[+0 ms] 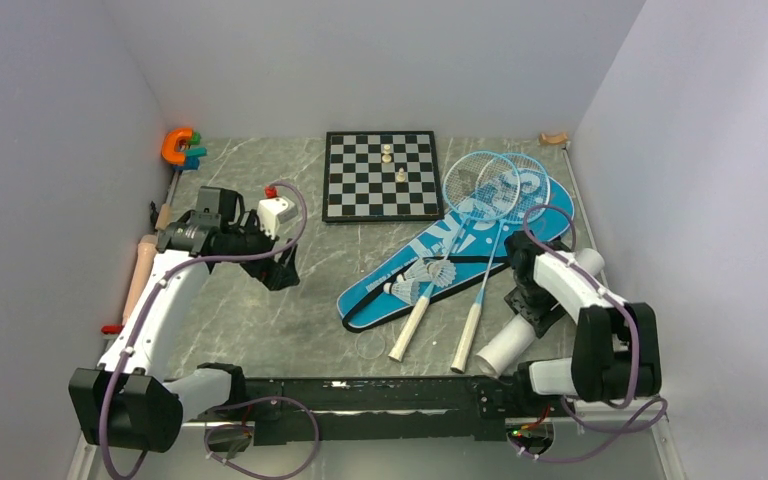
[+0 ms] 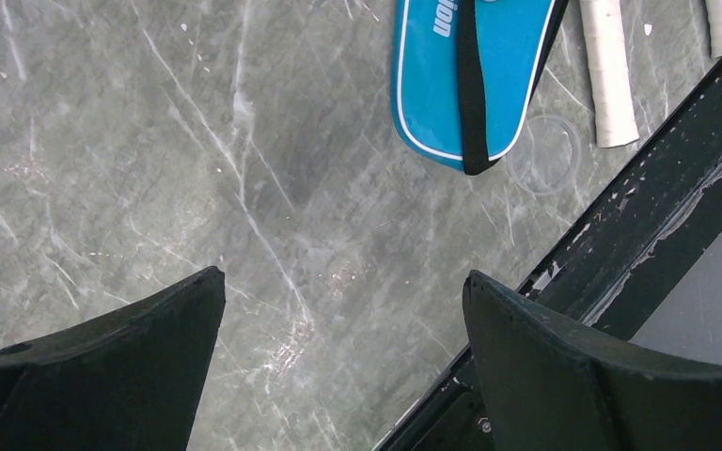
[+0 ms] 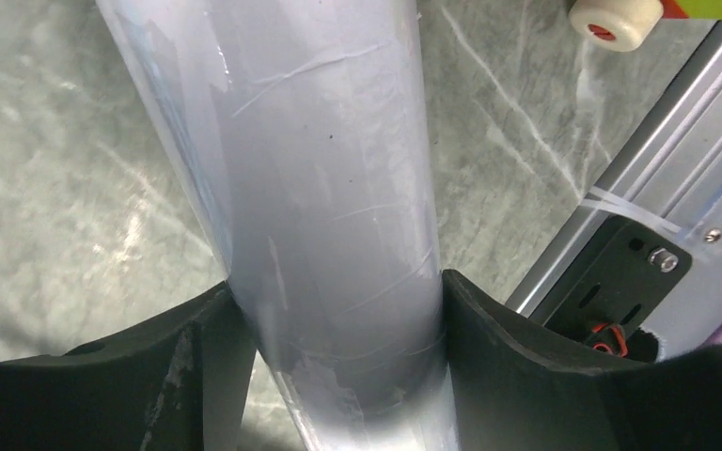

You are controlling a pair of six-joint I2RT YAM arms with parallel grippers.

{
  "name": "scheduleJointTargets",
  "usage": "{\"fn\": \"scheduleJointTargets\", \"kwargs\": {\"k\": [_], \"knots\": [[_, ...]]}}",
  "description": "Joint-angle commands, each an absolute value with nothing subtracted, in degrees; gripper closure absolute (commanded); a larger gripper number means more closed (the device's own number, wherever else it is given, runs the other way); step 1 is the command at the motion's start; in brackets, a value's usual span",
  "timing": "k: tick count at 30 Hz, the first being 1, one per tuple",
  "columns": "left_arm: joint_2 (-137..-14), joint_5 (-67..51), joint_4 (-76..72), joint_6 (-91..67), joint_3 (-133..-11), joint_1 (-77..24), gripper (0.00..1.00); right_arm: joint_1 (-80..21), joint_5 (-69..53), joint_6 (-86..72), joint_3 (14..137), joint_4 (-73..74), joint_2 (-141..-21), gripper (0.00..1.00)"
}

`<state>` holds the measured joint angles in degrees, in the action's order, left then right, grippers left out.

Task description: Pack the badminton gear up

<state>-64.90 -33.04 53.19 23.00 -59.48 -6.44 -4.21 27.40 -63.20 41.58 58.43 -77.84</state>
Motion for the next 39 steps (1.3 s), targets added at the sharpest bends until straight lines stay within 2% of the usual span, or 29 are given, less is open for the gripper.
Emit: {"fn": "scheduleJointTargets", "kwargs": {"k": [1, 3, 12, 20, 28, 33, 39], "knots": [[-65.9, -31.7, 53.1, 23.0, -62.7, -7.9, 0.01, -6.5, 26.7, -65.2, 41.9, 57.3, -72.1, 0.58], [-66.6, -31.3, 53.3, 22.7, -63.7, -8.6, 0.01, -8.5, 27.7, -65.7, 44.0, 58.9, -70.3, 0.62], [-69.2, -31.0, 52.4, 20.9, -65.5, -10.7, 0.01, -19.3, 31.7, -70.7, 56.8, 69.6, -66.9, 0.62], [-67.2, -30.1, 53.8, 19.3, -67.3, -9.2, 0.01, -43.0, 32.9, -83.3, 73.2, 73.3, -76.1, 0.61], [-63.6, -34.7, 61.3, 24.9, -69.7, 5.4, 0.01, -58.0, 32.7, -88.1, 97.4, 71.3, -100.7, 0.61], [-59.0, -35.3, 65.4, 29.8, -69.9, 15.0, 0.01, -59.6, 30.8, -89.8, 109.1, 67.2, -112.6, 0.60], [-56.4, -38.9, 72.0, 38.9, -70.4, 28.3, 0.01, -60.7, 24.3, -92.4, 113.9, 56.2, -121.5, 0.61]]}}
